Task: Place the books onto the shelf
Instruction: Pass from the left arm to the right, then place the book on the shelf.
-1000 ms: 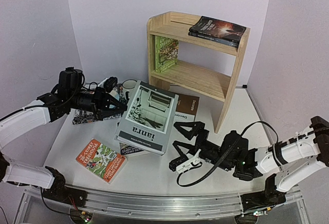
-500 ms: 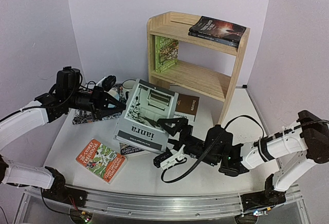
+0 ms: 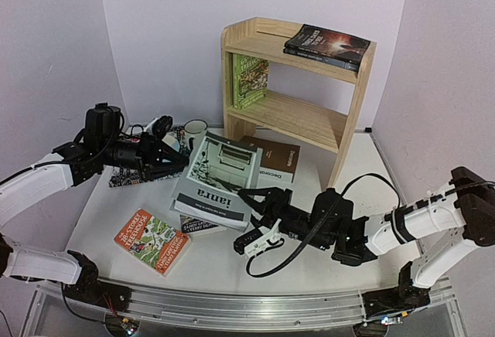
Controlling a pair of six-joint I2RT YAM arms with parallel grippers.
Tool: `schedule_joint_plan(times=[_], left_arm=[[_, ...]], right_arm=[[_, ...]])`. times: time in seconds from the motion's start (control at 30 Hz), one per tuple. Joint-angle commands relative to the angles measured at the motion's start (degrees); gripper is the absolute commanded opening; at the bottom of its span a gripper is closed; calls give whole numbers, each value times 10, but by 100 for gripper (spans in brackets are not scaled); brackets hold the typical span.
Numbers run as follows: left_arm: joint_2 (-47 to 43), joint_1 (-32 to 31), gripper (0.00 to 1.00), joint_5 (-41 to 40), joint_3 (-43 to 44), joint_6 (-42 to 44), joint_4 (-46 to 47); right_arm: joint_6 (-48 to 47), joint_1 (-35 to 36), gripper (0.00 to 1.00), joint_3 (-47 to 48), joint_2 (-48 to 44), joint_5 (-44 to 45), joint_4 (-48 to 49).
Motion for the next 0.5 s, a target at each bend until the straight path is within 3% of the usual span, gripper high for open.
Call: schedule_joint_plan(times=[0.0,0.13,0.27,0.47], left_arm=[[-1,-6,31,-40,30,68,-41],[7,-6,43,-115,74,129,-124],[9,-6,45,-231,118,171,-205],[-54,-6,48,-408,142,193,-238]], right_arm=[[4,3,33,-12,-35,6,182],[-2,3,30,-26,-56,21,158],[-16,3,23,-21,-78,58,106],[-55,2,21,58,-48,219,43]])
